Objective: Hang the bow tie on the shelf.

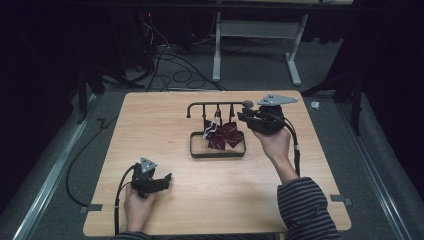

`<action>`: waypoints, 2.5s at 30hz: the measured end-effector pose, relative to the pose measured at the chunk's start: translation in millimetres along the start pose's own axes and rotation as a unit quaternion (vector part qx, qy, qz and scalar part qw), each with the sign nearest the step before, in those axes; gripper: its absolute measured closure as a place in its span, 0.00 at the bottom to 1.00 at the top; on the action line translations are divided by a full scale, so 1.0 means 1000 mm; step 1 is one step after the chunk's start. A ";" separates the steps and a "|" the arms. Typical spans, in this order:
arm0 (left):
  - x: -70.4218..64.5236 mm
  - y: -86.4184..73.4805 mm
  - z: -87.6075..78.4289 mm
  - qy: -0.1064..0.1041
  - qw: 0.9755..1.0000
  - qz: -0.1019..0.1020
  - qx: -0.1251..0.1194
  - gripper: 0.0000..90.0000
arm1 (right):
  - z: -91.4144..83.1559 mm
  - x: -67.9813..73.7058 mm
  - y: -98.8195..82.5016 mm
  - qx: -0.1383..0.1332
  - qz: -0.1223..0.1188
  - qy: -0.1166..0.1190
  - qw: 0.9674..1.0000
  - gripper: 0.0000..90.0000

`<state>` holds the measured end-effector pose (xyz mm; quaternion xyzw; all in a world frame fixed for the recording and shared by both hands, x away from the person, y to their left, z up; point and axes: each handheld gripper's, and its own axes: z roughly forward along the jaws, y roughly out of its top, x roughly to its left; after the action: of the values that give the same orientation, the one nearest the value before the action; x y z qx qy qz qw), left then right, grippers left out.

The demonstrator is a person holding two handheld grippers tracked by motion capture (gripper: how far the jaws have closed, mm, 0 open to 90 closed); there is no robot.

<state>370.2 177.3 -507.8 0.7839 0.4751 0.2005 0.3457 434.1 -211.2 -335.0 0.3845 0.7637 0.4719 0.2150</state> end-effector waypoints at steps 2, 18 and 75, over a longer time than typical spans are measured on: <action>0.000 0.000 0.000 0.000 1.000 0.000 0.000 0.22 | -0.001 -0.001 -0.001 -0.001 0.001 0.000 1.000 0.80; 0.000 0.000 0.000 -0.001 1.000 -0.003 -0.002 0.23 | -0.023 -0.011 -0.007 -0.008 0.018 -0.004 1.000 0.78; 0.000 0.000 0.000 0.000 1.000 -0.001 -0.001 0.23 | -0.098 -0.043 -0.069 -0.040 0.070 -0.056 0.995 0.78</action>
<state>370.2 177.3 -507.9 0.7829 0.4760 0.2003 0.3469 366.3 -317.2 -352.1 0.4535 0.7022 0.4939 0.2395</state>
